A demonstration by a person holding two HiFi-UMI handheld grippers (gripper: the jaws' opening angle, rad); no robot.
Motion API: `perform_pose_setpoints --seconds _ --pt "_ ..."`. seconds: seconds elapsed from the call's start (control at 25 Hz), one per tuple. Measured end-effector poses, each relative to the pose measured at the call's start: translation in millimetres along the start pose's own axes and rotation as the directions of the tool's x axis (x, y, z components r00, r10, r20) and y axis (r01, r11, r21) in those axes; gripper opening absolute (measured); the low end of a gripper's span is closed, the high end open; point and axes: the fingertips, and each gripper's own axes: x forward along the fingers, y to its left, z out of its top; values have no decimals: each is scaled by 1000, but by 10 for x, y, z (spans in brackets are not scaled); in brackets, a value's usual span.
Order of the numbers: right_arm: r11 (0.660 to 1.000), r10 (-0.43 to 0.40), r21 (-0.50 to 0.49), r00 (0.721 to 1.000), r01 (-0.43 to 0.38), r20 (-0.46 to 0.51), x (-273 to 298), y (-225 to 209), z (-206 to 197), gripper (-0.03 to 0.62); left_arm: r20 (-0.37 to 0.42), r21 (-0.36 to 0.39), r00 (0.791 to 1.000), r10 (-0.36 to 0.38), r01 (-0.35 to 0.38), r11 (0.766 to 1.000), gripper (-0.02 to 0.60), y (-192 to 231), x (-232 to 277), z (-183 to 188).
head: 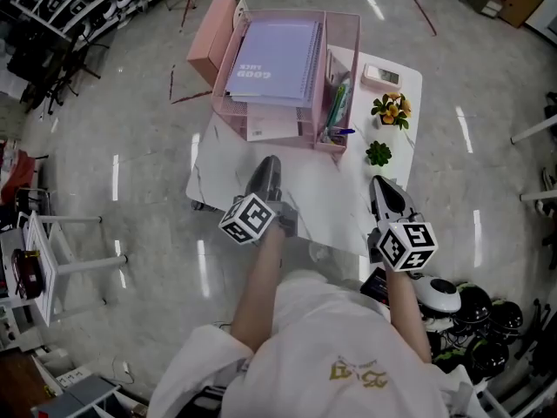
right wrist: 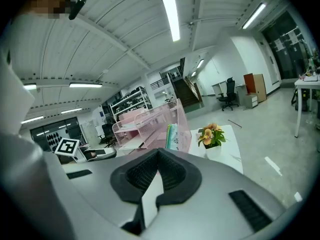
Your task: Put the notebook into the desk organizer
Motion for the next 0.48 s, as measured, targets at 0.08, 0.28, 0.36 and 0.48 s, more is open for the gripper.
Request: perform_pose_setpoints --seconds 0.08,0.28,0.36,0.48 --pt "1000 6 -8 1000 -6 11 -153 68 -3 11 -26 94 1000 -14 17 995 52 -199 -151 -92" --pt "1000 13 -22 998 -12 56 -543 225 -24 11 -67 154 992 -110 119 981 18 -612 -495 -218" --pt "1000 2 -19 997 0 75 -718 264 -48 11 -86 169 987 -135 148 975 18 -735 -649 -270" --pt "1000 -13 -20 994 15 112 -972 343 -57 11 -97 196 982 -162 179 964 18 -875 -868 -330"
